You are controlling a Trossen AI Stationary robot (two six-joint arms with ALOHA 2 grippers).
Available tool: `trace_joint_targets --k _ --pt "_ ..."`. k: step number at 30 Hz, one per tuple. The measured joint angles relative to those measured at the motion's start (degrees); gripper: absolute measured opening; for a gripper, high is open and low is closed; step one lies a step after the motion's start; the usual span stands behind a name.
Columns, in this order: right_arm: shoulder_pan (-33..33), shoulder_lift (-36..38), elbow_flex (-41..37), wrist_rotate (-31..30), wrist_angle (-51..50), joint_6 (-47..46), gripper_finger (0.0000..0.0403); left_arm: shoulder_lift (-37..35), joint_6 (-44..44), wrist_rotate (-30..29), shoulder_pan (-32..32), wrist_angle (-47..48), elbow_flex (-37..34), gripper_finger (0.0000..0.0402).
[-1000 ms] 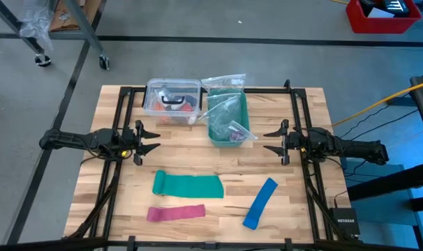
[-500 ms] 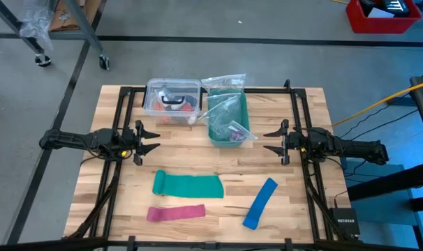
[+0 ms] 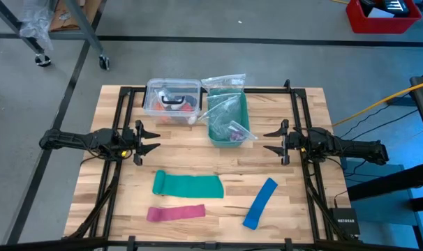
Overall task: Roll bandage
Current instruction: Return to Home Position
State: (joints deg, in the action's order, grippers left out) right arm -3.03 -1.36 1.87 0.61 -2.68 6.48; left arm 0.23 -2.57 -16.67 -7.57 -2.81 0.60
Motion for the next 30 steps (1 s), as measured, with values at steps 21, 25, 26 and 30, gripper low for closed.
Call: trace_joint_targets --k 21,25,26,30 --pt "0.00 0.02 0.00 -0.01 0.01 0.00 0.0215 0.00 0.01 0.00 0.00 0.01 0.00 0.0172" --pt "0.00 0.01 0.00 0.00 0.00 0.00 0.0215 0.00 0.00 0.00 0.00 0.00 0.00 0.0172" --pt "0.00 0.02 0.00 -0.01 0.02 0.00 0.0215 0.00 0.01 0.00 0.00 0.00 0.00 0.0172" --pt "0.01 0.00 -0.02 -1.15 0.07 0.00 0.0215 0.00 0.00 0.00 0.00 0.01 0.00 0.0172"
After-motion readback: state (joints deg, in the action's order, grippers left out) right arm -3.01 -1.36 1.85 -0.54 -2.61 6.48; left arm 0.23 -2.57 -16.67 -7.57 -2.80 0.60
